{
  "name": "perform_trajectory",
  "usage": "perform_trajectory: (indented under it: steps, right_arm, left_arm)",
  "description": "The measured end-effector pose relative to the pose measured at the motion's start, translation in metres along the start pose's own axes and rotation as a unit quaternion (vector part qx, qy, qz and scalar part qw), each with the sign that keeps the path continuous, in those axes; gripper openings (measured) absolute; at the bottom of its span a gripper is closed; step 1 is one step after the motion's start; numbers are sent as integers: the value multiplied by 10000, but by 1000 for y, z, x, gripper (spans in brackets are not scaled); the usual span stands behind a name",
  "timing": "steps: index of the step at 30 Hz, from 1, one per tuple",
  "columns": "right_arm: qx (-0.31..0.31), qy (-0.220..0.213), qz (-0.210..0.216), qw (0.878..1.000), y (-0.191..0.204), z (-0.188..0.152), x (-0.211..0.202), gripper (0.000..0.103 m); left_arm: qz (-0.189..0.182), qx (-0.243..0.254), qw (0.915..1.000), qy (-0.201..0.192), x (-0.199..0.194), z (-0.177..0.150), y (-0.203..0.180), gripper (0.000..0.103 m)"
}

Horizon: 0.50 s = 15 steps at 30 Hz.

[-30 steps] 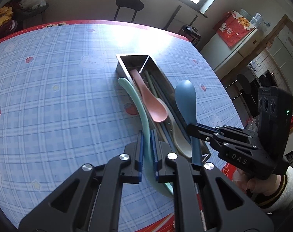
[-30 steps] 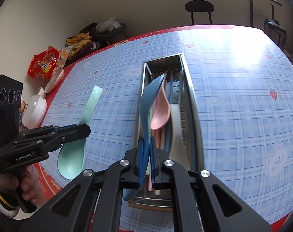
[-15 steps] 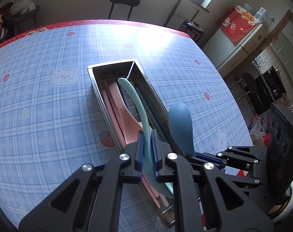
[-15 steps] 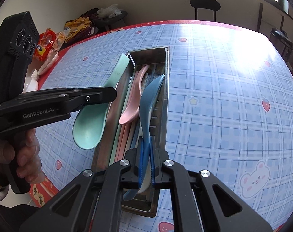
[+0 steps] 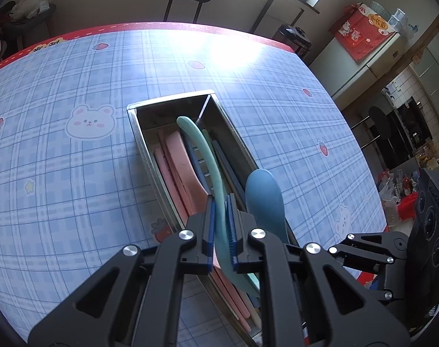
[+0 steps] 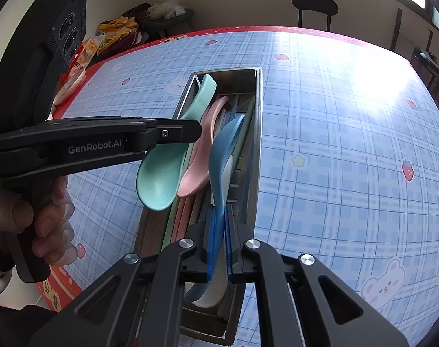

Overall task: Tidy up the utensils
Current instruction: 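Lower both spoons into the steel rack and open both tools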

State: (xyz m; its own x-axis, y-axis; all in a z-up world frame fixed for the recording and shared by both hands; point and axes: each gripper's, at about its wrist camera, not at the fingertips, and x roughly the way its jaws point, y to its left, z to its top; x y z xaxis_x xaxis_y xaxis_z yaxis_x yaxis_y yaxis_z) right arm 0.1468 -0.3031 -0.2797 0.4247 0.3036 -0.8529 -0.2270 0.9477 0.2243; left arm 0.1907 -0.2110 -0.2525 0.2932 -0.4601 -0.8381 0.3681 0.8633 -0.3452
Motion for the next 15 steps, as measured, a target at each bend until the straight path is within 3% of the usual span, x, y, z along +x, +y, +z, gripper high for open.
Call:
perform_trajectory:
  steps: [9, 15]
  right_arm:
    - [112, 41, -57, 9999, -3, 2, 3, 8]
    - [157, -66, -141, 9998, -3, 3, -9, 13]
  left_arm:
    - [-23, 20, 10000, -77, -8, 2, 5, 13]
    - [10, -32, 9996, -295, -33, 2, 14, 20]
